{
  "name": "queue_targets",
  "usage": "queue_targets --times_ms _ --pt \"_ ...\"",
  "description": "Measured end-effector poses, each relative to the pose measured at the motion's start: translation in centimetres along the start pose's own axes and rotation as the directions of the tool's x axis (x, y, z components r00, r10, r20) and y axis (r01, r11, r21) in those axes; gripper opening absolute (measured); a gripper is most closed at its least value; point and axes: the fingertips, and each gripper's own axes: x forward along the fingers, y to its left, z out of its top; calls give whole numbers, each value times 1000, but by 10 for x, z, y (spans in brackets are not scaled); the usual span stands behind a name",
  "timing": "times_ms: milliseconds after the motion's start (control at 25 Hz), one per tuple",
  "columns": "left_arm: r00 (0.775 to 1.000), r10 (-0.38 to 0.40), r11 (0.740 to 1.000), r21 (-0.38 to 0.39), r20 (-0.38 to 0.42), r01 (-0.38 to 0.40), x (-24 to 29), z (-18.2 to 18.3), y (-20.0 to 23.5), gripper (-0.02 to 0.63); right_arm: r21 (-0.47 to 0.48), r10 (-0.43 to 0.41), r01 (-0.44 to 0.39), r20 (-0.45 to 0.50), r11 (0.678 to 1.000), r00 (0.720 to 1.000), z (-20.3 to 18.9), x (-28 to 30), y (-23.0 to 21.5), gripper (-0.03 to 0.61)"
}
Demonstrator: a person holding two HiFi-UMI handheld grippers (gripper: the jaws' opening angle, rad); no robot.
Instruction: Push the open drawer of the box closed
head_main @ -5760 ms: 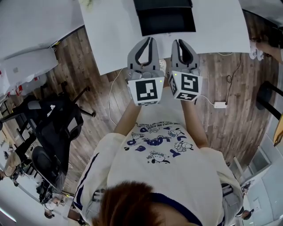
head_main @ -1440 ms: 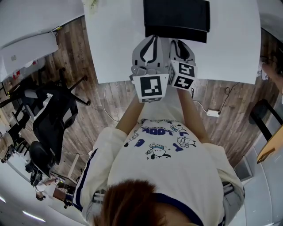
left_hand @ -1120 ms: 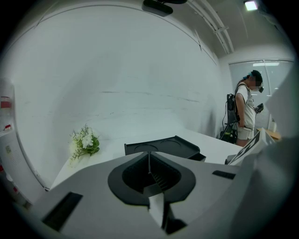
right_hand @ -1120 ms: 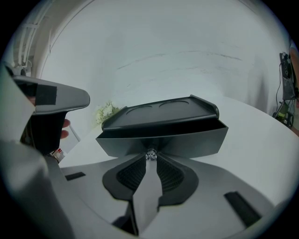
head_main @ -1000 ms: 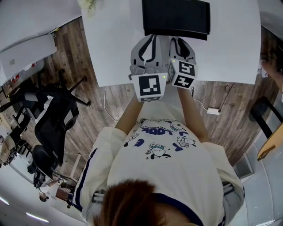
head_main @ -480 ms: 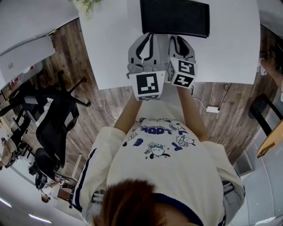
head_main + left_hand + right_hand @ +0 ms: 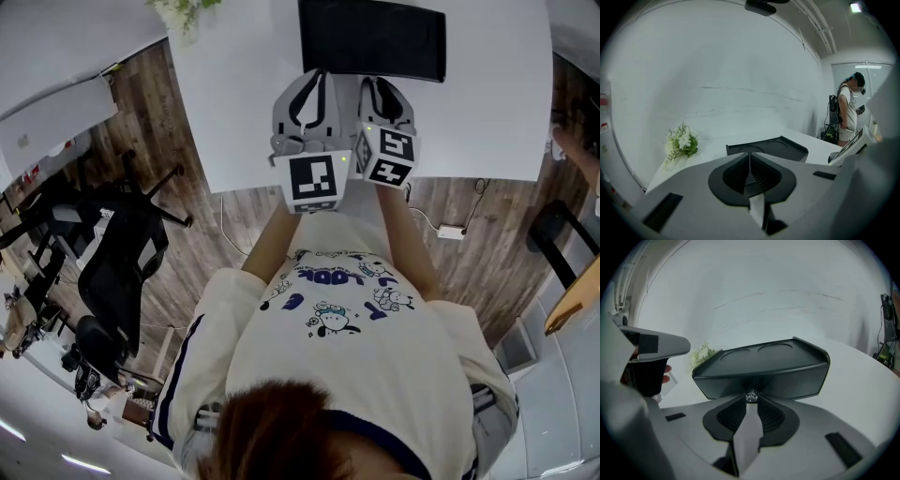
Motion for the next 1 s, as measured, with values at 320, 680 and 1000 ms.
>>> queue_targets --times_ms 320,680,1000 --pt "1000 1 1000 3 31 -1 -7 12 -2 20 29 36 -37 13 999 999 6 -10 1 129" --pt "993 9 1000 4 116 -10 -23 51 -10 20 -28 2 4 190 1000 982 63 -62 1 83" --pt "978 20 1000 17 206 -24 -46 84 -17 20 -49 53 -37 395 998 917 133 -115 21 67"
